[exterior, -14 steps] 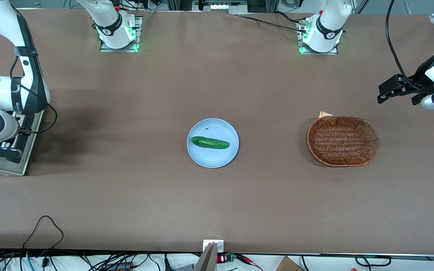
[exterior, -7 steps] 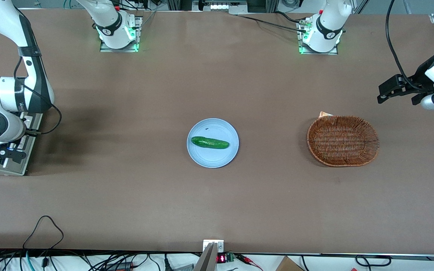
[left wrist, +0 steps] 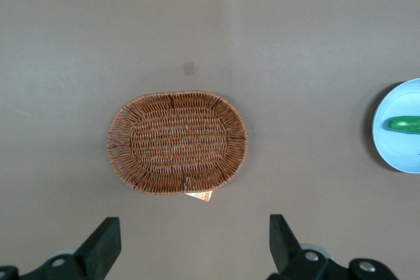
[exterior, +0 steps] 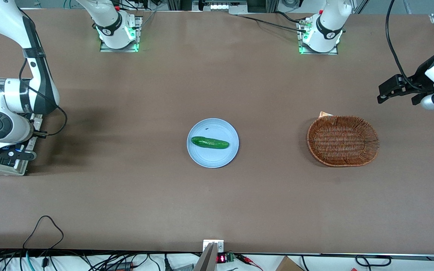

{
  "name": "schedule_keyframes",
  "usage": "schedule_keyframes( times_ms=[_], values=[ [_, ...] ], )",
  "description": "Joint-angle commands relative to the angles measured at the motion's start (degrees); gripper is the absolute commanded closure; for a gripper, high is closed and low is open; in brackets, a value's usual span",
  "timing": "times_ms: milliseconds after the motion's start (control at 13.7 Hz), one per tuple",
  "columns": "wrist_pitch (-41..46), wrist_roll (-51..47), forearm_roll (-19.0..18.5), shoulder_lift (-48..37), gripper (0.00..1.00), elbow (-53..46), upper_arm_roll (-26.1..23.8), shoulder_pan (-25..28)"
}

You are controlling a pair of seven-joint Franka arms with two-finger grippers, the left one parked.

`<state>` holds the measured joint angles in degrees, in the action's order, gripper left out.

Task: Open oven door with right arm only
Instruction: 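Pull the handle with the right gripper, swinging the door down open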

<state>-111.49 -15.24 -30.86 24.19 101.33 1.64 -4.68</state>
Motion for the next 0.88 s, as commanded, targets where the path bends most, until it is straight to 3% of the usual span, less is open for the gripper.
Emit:
schedule_keyframes(
  times_ms=[0, 803],
  values=[
    [-2.15, -0.58, 0.09, 1.47, 1.0, 0.62, 0.3, -0.42],
    [-2.24, -0.58, 2.47, 2.79, 1.0, 0.8, -0.58, -0.33]
  ],
)
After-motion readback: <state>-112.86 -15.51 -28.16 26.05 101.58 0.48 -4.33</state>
